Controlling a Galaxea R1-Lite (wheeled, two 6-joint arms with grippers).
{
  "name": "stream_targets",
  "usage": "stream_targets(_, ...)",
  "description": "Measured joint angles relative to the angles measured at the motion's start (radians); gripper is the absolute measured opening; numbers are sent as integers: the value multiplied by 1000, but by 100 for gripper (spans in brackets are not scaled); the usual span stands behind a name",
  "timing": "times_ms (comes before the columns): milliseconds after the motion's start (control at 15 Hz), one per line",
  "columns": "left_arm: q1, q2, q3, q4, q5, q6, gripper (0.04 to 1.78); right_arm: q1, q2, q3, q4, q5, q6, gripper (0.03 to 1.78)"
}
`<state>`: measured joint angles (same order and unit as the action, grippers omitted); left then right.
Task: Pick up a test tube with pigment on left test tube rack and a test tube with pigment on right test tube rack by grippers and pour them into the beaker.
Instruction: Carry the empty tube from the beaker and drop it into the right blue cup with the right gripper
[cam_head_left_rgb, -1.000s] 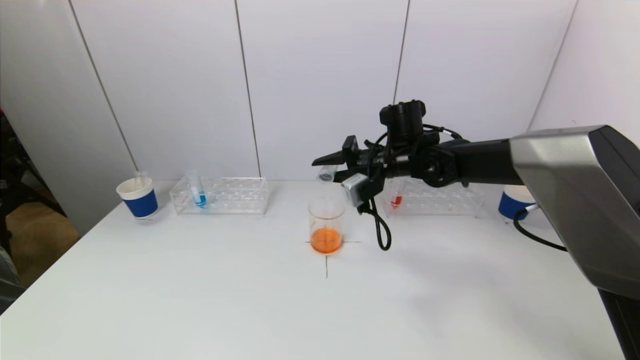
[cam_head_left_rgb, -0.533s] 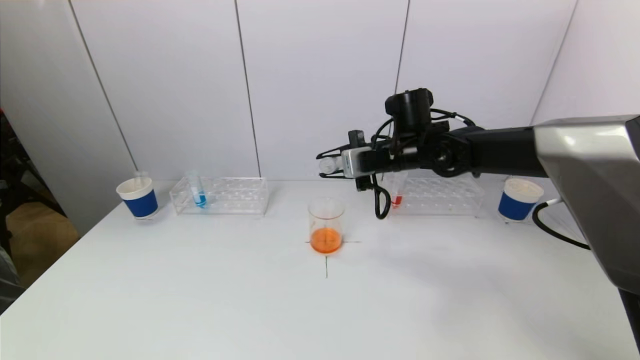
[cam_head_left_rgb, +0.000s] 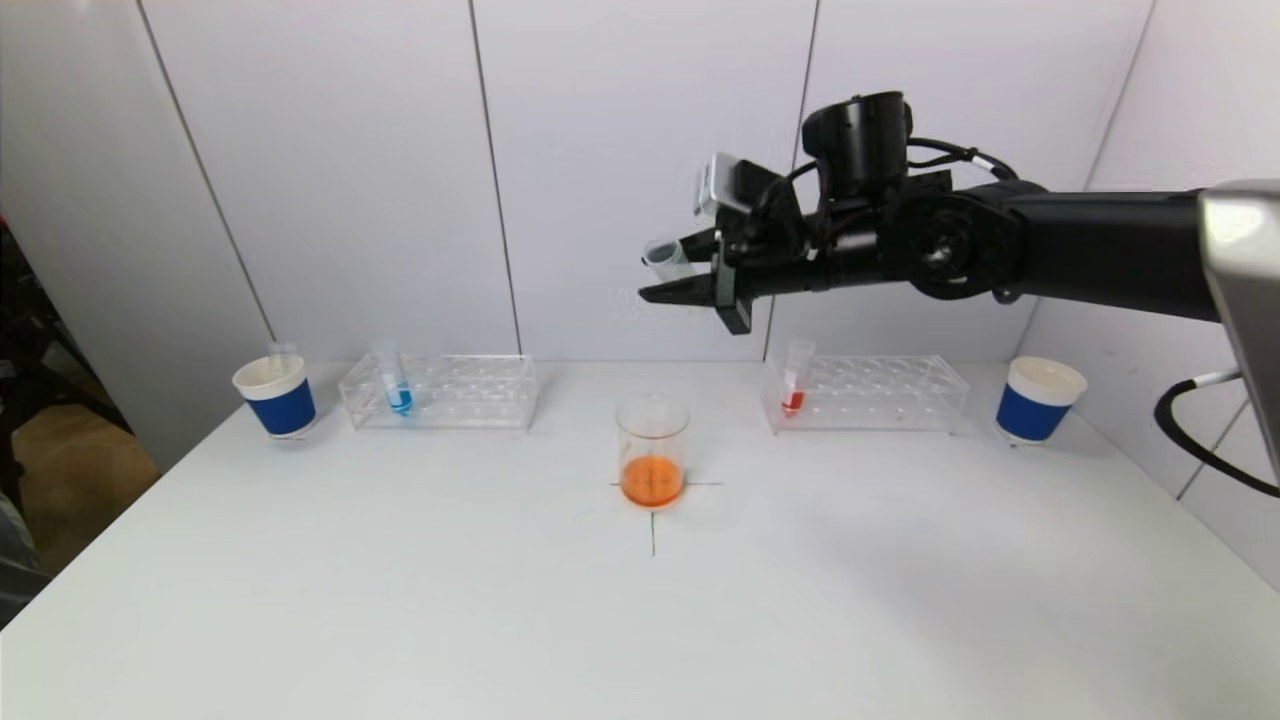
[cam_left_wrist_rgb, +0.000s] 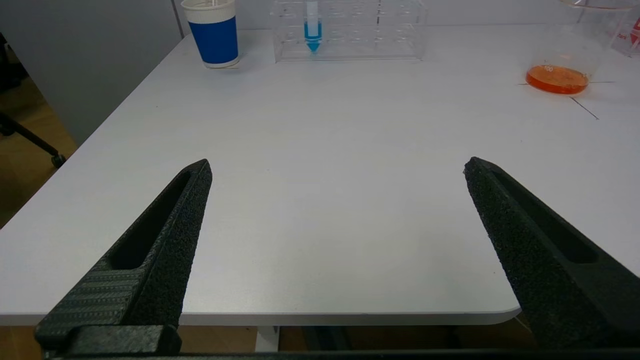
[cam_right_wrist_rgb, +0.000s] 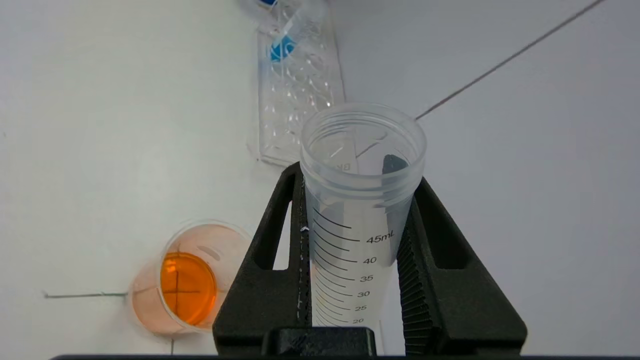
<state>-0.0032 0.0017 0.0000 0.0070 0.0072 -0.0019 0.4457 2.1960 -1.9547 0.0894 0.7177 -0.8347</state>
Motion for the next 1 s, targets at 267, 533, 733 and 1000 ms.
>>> stream_targets(267,0,0,0,0,0,0,176,-8,-46,-2,-61,-160,295,54)
stream_targets(533,0,0,0,0,0,0,176,-36,-97,-3,-71,-360,500,54)
stream_targets(733,0,0,0,-1,0,0,176,-73,-133,1,-91,-454,590,54)
stream_targets(1000,0,0,0,0,0,0,176,-179,-166,30,-210,-466,701,54)
